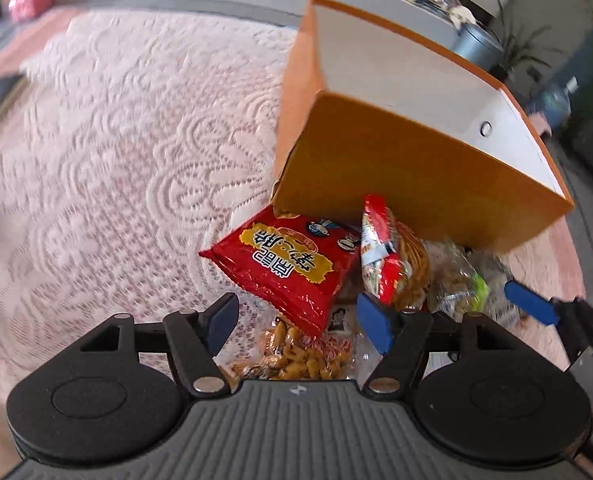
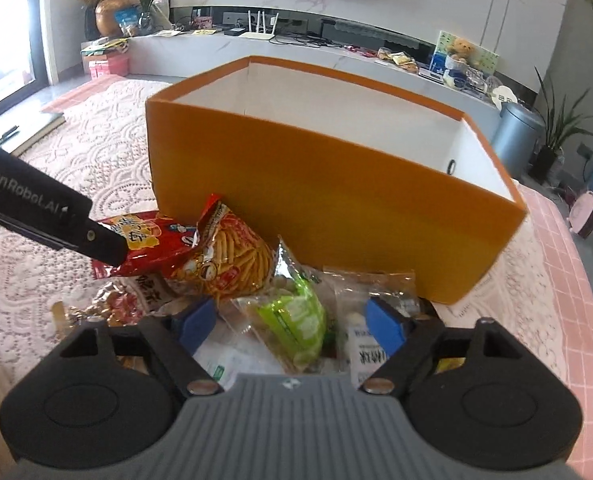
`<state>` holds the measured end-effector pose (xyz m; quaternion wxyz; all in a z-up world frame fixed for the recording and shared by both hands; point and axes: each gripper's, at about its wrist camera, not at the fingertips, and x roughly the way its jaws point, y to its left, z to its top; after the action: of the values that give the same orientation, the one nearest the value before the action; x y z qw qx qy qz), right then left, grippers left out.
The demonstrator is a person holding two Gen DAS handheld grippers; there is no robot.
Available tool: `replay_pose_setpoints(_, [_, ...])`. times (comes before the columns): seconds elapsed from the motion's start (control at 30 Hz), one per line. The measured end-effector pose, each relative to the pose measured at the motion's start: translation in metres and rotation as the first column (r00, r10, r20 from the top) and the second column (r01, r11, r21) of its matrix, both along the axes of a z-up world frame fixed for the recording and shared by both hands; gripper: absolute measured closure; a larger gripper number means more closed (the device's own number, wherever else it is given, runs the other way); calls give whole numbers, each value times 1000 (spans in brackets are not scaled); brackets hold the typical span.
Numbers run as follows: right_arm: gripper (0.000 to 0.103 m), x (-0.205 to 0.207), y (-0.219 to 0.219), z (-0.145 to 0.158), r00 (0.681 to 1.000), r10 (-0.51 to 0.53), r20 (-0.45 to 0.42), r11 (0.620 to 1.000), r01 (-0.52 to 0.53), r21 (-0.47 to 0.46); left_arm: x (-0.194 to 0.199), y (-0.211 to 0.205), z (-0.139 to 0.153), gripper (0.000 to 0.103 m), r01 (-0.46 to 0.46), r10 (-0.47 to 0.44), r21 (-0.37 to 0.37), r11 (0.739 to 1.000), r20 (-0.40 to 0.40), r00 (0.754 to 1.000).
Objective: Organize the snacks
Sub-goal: 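Grasp the red chip bag with the left tool while the right tool grasps the green snack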
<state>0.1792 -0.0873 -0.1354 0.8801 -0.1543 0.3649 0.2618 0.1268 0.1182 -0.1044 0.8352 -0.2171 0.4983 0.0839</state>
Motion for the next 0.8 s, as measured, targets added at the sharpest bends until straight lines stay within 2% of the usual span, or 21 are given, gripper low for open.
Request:
replay_pose_setpoints(0.2, [34,14,7,-15,1000,-10,2,1000,10,5,4,11,-14,24,-79,83,-115,990,29,996])
replay_pose_setpoints(0.4, [36,17,7,-22,1000,-22,21,999,21,24,6,15,-22,29,-124,134,-160,979,50,990])
replay_pose_setpoints(0.57, [40,14,10,-25,999,-15,33,1000,15,18,9,18,-26,41,-157,170,-162,974,67,983])
replay_pose_setpoints(0.67, [48,12,9,-26,999,-11,37,1000,10,21,9,18,-26,46,-151,165,-150,977,89,982])
replay_pose_setpoints(0.73, [57,11,9,-25,999,-11,40,1000,9,27,9,17,-25,48,-143,157,-137,980,98,983])
replay_pose_setpoints(0.8, [59,11,8,-25,999,-15,40,999,13,33,9,17,-23,50,-139,153,-135,981,103,983])
